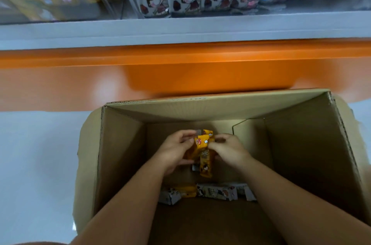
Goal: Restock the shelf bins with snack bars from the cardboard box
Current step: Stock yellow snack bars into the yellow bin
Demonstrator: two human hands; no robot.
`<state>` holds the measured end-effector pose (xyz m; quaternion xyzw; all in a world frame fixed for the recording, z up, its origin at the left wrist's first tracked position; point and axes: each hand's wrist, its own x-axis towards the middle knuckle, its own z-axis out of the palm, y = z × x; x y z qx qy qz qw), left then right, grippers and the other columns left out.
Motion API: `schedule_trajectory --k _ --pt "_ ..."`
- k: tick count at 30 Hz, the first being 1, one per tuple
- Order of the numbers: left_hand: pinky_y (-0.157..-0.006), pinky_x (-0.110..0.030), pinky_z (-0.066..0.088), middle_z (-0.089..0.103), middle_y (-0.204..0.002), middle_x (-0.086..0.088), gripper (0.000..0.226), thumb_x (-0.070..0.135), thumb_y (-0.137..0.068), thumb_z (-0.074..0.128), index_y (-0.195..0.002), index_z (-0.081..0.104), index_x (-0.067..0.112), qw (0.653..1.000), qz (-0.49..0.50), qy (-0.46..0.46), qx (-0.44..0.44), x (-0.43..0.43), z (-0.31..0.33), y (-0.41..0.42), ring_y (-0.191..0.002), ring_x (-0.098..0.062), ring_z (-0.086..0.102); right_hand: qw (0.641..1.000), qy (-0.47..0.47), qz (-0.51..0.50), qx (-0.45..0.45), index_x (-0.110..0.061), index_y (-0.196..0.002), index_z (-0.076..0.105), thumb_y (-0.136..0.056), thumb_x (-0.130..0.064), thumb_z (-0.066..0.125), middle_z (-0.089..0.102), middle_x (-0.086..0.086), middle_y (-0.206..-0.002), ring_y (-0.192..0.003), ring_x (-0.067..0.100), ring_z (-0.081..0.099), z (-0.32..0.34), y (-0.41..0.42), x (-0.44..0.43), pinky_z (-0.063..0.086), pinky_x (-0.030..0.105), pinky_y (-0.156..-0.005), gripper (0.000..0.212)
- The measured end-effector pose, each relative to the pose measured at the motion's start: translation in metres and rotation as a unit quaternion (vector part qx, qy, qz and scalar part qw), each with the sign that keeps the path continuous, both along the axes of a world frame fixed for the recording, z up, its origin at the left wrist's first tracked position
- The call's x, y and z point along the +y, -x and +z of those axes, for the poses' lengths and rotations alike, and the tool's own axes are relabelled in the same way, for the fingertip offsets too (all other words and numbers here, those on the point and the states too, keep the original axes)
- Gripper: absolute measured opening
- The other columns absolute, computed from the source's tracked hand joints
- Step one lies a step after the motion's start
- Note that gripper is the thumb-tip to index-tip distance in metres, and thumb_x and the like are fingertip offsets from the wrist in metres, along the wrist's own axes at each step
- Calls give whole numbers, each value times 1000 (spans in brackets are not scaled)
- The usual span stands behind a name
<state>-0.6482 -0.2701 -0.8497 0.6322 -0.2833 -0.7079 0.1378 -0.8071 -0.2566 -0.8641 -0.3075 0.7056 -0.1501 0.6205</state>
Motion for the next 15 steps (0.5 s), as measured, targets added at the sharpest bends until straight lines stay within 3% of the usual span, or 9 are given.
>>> schedule_trajectory --k 5,9,15 --pt "-75 -39 58 54 -129 -9 24 11 -92 58 -110 66 25 995 26 -9 97 -5 45 -4 -116 -26 55 997 65 -36 2 -18 -96 63 -82 -15 68 67 3 -95 -94 20 64 47 9 1 53 40 -88 15" --pt "-86 -43 55 58 -127 -12 43 -3 -88 58 -126 56 18 986 -14 22 163 -4 90 -3 -113 -26 61 990 135 -34 -16 -20 -94 64 -87 -13 64 70 6 -96 -89 17 67 97 16 6 54 33 -82 9" --pt "-84 -34 57 66 -107 0 35 -1 -87 62 -112 56 21 974 -122 155 107 3 162 -2 -97 -14 67 977 203 -15 -72 -14 -101 69 -90 -15 61 72 8 -99 -95 26 68 170 11 12 51 49 -92 14"
